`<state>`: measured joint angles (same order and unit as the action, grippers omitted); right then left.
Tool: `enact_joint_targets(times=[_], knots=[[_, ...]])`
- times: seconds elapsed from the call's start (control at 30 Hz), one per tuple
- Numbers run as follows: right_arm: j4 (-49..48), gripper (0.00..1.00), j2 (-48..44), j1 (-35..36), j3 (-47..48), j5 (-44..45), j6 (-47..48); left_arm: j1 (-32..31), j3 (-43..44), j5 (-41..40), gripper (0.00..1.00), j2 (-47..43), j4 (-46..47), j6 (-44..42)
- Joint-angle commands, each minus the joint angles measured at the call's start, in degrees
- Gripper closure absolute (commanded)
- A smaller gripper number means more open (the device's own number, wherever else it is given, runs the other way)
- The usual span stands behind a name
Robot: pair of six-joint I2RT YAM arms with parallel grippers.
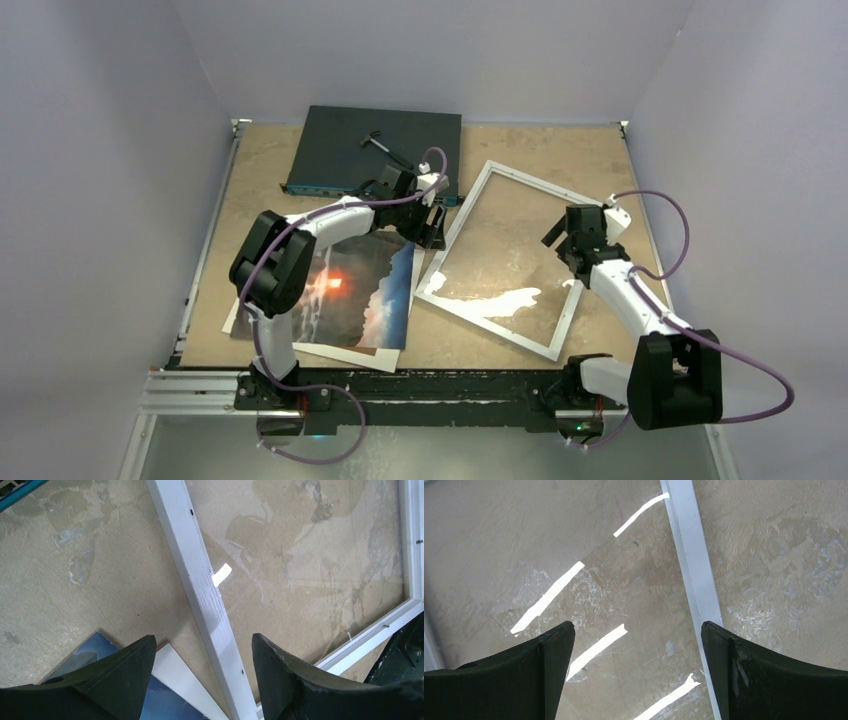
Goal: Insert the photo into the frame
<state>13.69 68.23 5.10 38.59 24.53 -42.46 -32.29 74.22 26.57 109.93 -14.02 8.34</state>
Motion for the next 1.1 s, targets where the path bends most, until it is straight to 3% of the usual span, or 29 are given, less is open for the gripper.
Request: enact_joint_targets(times=[0.0, 0.4, 0.63, 1.07], knots=[[-1.5, 0.01, 1.6, -1.5, 2.0, 2.1, -0.3, 0.1, 0.3, 0.6, 0.32, -2.5, 0.8, -0.4], [-5.9, 0.01, 5.4, -5.0, -0.5, -2.7, 0.1, 1.0, -0.3, 1.1, 0.32, -2.8, 1.2, -0.4], [-7.2, 0.01, 5.8, -5.0, -1.4, -5.1, 0.1, 1.0, -0.9, 2.0, 0.37, -1.3, 1.9, -0.6], [-8.0, 0.01, 6.2, -5.0, -3.3, -6.6, -0.1, 1.0, 0.0, 3.0, 0.36, 1.9, 2.7, -0.1]])
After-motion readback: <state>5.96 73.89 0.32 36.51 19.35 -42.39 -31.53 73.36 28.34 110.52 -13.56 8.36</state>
